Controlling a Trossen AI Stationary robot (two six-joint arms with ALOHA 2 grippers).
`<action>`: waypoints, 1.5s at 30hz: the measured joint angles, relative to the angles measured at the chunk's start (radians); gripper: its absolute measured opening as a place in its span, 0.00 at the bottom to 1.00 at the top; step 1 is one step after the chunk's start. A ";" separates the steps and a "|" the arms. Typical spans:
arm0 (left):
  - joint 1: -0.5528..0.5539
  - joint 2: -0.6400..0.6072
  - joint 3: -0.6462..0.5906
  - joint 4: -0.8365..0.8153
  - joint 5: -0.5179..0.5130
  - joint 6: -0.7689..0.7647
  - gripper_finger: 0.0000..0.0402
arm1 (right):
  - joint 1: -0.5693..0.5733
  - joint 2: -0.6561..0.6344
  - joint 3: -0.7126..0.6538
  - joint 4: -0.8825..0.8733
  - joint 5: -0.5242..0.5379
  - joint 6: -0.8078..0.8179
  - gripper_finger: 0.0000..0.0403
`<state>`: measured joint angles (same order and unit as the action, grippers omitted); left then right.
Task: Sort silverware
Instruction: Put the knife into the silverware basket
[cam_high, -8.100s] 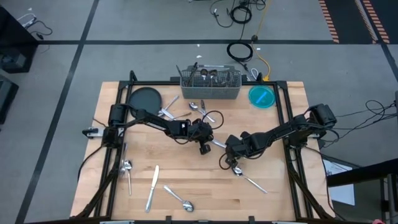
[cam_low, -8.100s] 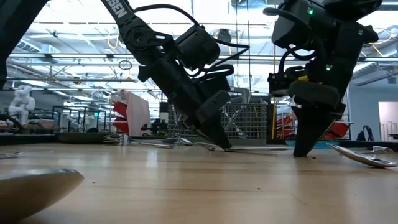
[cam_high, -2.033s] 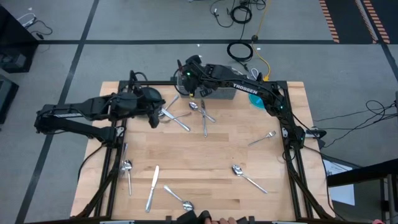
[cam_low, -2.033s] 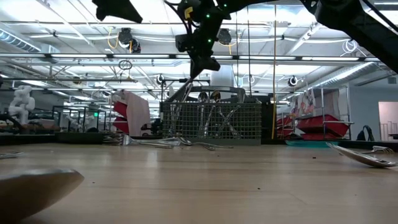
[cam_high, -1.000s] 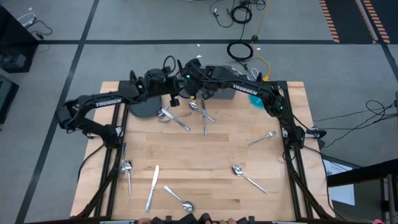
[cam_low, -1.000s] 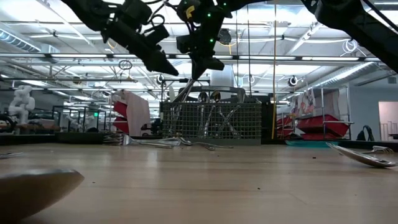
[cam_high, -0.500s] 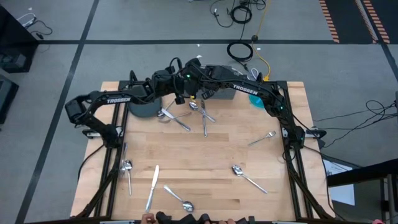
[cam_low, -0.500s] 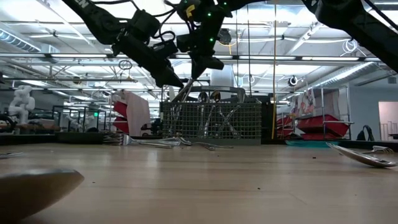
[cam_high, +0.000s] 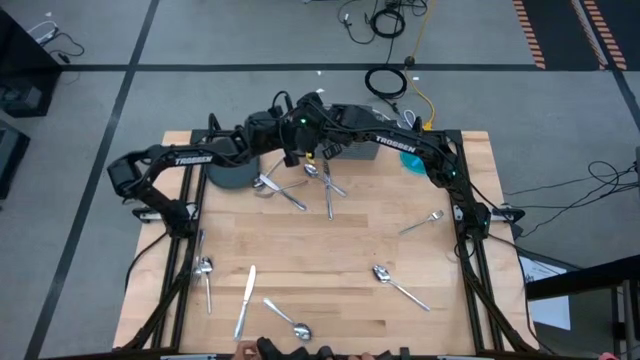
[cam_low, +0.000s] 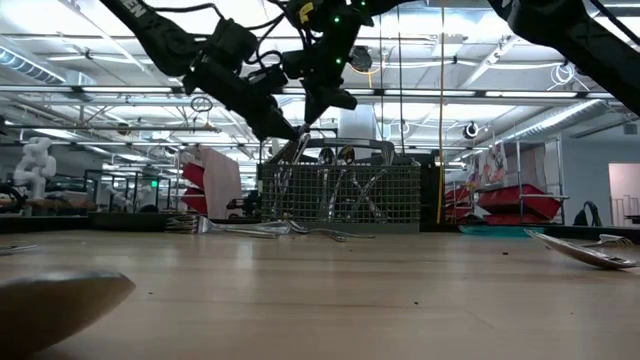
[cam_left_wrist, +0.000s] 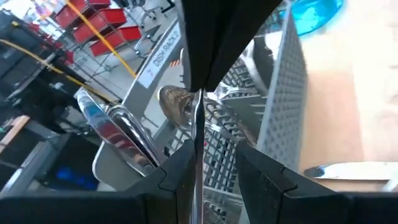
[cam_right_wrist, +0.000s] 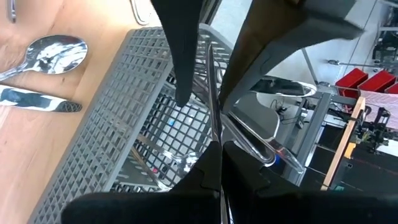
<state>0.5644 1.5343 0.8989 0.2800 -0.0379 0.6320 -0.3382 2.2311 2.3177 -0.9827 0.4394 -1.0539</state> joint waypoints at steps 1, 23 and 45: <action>0.000 0.008 0.000 0.020 -0.016 -0.003 0.30 | 0.002 0.000 0.000 0.001 0.000 0.002 0.00; 0.014 0.030 0.003 0.050 -0.127 -0.026 0.04 | 0.015 -0.008 -0.002 0.065 0.018 0.123 0.05; 0.044 0.020 0.002 0.076 -0.172 -0.295 0.03 | -0.081 -0.285 -0.001 -0.245 0.048 0.433 0.47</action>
<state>0.6080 1.5547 0.9012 0.3555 -0.2101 0.3367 -0.4190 1.9457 2.3169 -1.2278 0.4876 -0.6205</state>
